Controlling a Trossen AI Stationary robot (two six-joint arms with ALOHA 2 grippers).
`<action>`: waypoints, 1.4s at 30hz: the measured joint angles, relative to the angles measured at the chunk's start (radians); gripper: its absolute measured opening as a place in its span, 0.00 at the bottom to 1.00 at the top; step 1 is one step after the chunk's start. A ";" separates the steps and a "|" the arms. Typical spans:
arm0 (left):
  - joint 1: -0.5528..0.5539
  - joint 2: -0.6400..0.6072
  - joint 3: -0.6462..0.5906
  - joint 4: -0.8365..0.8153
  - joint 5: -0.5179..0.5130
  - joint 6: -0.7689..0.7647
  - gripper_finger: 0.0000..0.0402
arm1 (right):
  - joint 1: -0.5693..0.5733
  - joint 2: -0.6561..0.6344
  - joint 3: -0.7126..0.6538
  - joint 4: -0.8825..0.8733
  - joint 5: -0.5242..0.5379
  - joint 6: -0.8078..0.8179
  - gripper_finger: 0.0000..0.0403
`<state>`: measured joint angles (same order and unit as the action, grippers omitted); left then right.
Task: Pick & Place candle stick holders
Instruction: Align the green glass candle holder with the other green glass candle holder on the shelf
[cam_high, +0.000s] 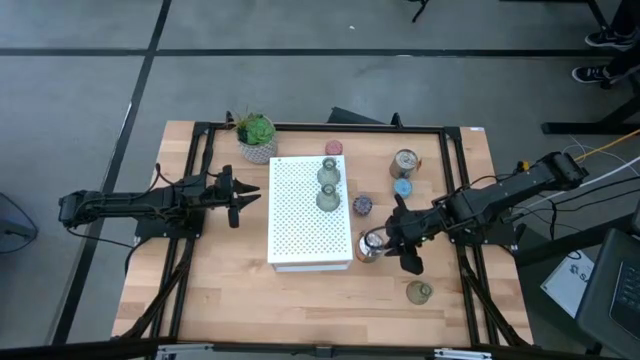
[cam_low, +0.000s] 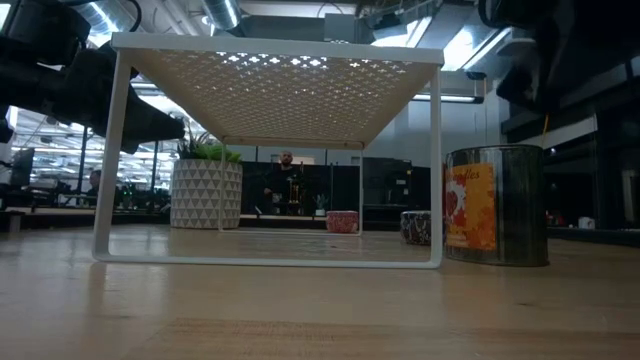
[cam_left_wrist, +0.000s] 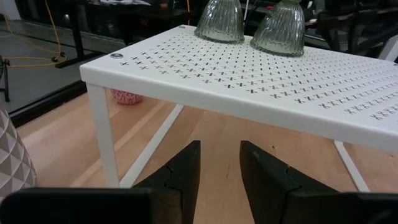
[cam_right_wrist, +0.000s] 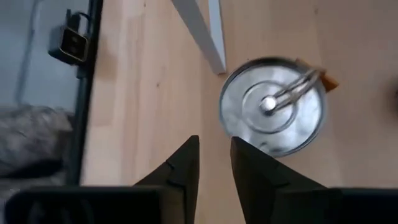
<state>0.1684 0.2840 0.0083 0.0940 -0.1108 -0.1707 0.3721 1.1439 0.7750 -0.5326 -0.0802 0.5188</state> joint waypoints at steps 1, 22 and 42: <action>0.000 0.000 0.000 0.000 0.000 0.000 0.27 | 0.003 0.000 0.000 0.000 -0.006 0.029 0.27; 0.000 0.000 0.000 0.000 0.000 0.000 0.27 | 0.116 0.000 0.000 0.163 0.101 0.169 0.43; 0.000 0.000 0.000 0.000 0.000 0.000 0.27 | 0.269 0.000 0.000 0.114 -0.317 0.098 0.43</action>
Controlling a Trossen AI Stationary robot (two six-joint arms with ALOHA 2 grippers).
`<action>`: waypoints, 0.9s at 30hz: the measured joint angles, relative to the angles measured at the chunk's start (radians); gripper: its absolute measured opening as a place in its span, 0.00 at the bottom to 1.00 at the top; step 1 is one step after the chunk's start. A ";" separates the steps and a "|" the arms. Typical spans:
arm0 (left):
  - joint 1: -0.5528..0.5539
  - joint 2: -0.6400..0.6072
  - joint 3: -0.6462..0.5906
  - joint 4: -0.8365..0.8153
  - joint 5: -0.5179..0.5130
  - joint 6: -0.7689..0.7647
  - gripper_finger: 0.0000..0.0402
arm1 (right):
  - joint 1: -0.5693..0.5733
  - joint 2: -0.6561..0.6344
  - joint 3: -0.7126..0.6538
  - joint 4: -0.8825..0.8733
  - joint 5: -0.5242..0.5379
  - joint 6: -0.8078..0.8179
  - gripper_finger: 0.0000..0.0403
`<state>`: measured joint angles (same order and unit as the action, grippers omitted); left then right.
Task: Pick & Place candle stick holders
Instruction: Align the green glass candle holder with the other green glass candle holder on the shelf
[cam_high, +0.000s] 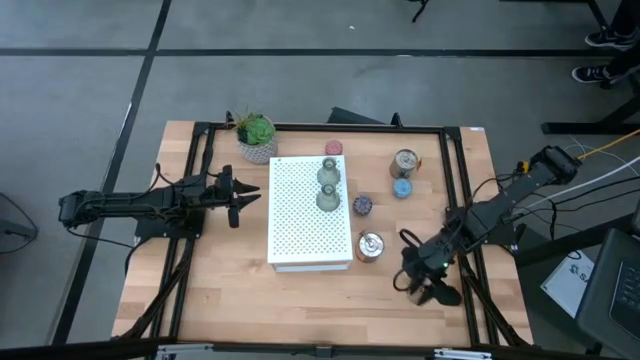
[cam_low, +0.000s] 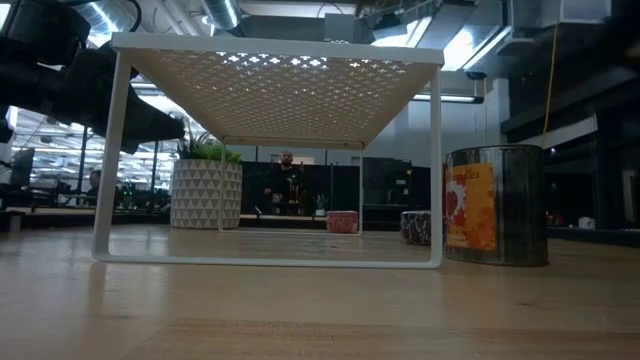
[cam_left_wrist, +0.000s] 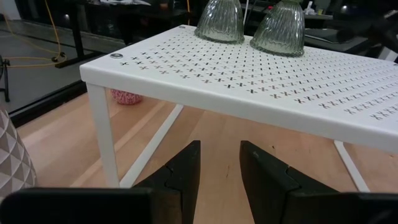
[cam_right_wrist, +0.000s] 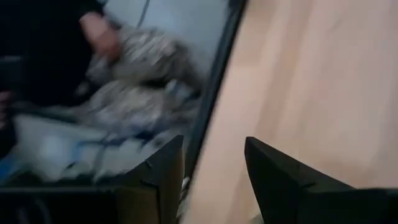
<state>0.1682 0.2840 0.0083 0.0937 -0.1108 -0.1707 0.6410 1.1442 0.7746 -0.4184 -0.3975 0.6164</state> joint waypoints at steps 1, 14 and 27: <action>0.000 0.000 0.000 0.000 0.000 0.000 0.27 | 0.013 0.000 0.000 -0.001 -0.026 0.028 0.43; 0.000 0.000 0.000 0.000 0.000 0.000 0.27 | 0.198 0.000 0.000 -0.044 0.125 0.287 0.43; 0.000 0.000 0.000 0.000 0.000 0.000 0.27 | 0.272 0.000 0.000 -0.260 0.343 0.239 0.43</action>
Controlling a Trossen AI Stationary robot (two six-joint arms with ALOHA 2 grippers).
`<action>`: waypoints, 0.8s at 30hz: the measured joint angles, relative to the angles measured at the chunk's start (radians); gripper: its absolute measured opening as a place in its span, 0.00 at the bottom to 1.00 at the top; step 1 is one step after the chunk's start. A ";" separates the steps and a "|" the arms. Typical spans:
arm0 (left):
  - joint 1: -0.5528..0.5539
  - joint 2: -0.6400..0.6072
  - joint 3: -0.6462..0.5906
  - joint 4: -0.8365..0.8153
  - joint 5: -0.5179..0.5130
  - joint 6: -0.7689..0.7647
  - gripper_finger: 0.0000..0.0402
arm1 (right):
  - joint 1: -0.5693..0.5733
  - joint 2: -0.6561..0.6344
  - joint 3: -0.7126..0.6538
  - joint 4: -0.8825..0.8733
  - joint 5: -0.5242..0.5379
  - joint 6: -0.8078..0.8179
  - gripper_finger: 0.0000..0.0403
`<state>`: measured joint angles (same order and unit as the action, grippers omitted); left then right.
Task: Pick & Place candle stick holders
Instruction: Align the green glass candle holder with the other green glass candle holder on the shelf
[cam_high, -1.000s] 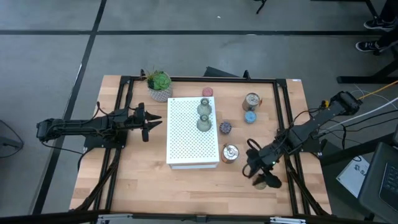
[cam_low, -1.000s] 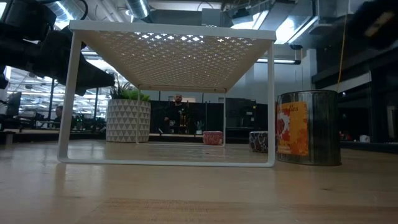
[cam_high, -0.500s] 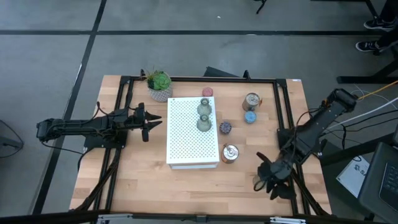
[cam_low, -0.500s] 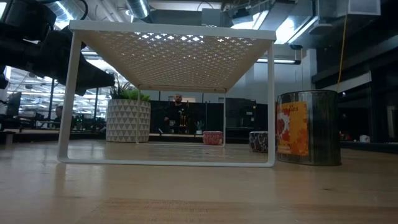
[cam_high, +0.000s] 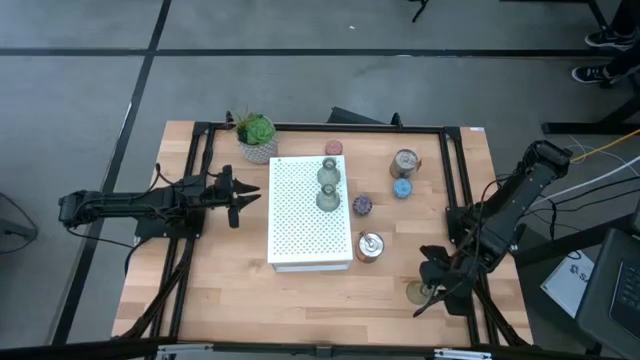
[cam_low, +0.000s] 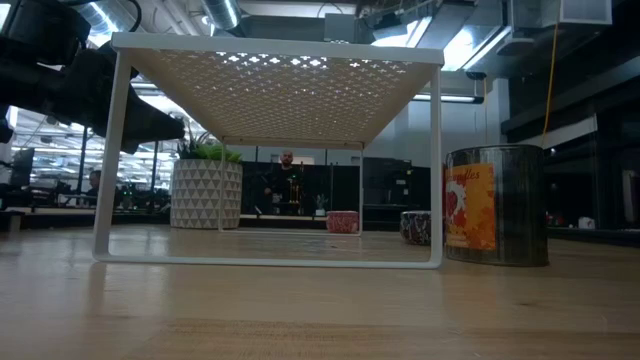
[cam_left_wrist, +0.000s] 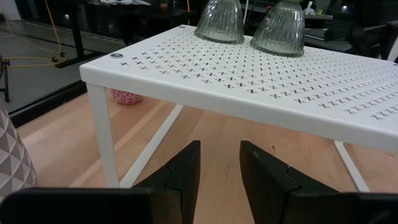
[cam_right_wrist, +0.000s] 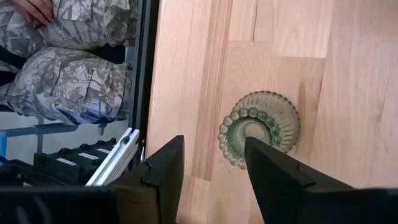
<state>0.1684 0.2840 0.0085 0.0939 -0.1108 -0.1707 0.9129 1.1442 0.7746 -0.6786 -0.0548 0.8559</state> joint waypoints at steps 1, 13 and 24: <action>0.000 0.000 0.000 0.000 0.000 0.000 0.27 | 0.001 0.000 0.000 0.002 0.008 0.000 0.43; 0.000 0.000 0.000 0.000 0.000 0.000 0.27 | 0.001 0.128 0.004 0.013 0.025 -0.054 0.43; 0.000 0.000 0.000 0.000 0.000 0.000 0.27 | 0.001 0.137 0.003 -0.043 0.071 -0.060 0.23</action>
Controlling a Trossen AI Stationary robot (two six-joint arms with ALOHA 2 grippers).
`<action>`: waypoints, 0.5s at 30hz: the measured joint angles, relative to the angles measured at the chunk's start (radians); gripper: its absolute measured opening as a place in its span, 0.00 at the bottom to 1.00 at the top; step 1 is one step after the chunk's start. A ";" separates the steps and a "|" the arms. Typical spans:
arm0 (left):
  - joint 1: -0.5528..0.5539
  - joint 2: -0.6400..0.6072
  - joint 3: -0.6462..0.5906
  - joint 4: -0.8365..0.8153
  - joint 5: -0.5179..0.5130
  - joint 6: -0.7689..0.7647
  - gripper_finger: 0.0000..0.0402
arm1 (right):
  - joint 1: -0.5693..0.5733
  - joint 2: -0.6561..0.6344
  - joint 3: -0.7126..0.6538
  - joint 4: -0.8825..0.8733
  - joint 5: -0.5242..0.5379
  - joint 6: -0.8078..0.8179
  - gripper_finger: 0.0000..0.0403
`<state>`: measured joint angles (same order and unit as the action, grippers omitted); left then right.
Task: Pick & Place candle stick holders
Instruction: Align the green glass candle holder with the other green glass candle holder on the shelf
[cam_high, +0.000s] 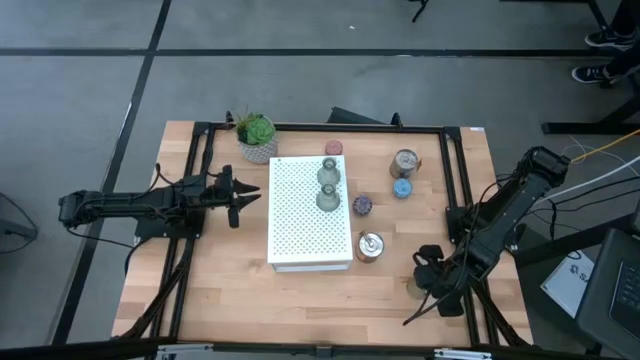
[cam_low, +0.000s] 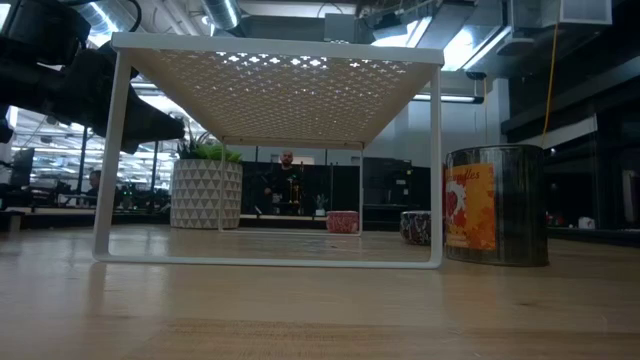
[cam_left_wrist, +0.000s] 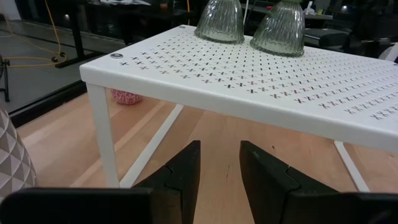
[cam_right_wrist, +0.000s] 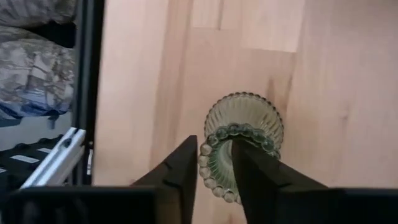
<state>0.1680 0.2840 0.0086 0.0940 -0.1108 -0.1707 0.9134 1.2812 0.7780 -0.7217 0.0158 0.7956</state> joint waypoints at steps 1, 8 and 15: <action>0.000 0.000 0.000 0.000 0.000 0.000 0.27 | 0.000 0.000 0.000 -0.010 0.007 0.000 0.20; 0.000 0.000 0.000 0.000 0.000 0.000 0.27 | 0.000 0.000 0.000 -0.049 0.046 -0.003 0.13; 0.000 0.000 0.000 0.000 0.000 0.000 0.27 | -0.003 0.000 0.000 -0.054 0.062 -0.004 0.13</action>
<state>0.1680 0.2840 0.0082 0.0938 -0.1108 -0.1707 0.9108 1.2808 0.7780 -0.7757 0.0780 0.7918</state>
